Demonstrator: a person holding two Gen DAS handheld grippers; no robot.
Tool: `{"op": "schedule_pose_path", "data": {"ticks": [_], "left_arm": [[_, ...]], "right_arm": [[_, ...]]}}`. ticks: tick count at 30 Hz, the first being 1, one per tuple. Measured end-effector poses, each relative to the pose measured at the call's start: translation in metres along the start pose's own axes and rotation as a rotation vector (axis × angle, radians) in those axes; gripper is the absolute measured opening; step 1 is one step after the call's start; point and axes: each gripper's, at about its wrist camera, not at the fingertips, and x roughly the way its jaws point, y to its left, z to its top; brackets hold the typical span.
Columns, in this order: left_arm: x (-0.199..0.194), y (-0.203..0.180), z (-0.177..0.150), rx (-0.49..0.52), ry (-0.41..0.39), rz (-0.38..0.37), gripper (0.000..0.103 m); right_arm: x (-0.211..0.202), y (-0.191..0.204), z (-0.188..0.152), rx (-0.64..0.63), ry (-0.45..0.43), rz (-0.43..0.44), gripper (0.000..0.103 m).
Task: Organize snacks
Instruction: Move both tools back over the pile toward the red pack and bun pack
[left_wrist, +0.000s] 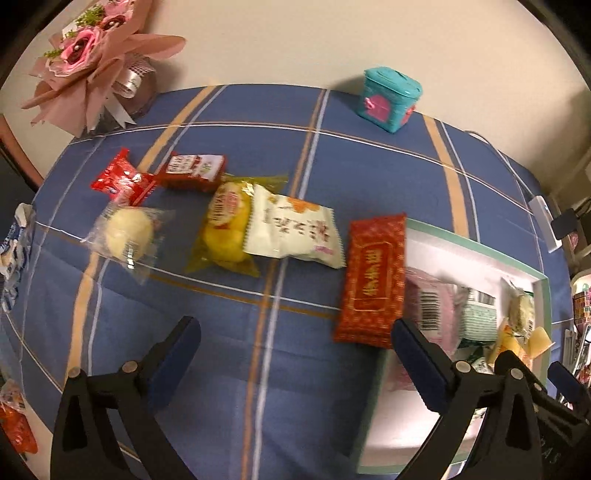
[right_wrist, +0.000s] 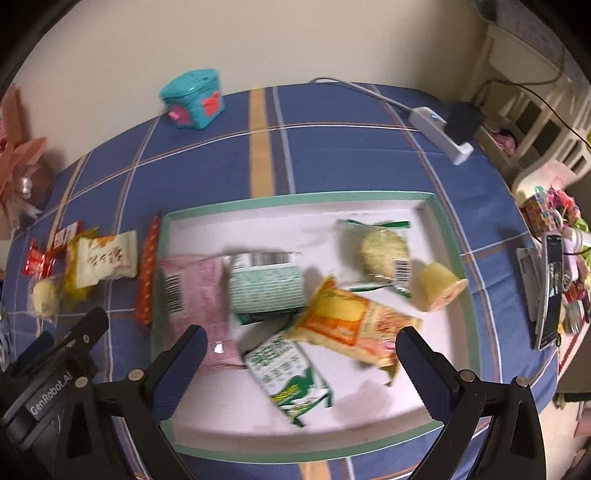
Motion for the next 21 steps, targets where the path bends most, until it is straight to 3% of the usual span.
{"op": "schedule_pose_path", "data": {"ticks": [21], "left_arm": [[0.002, 0.098, 0.011, -0.147, -0.005, 0.083, 0.103]], "right_arm": [[0.003, 0.103, -0.013, -0.139, 0.039, 0.076, 0.103]]}}
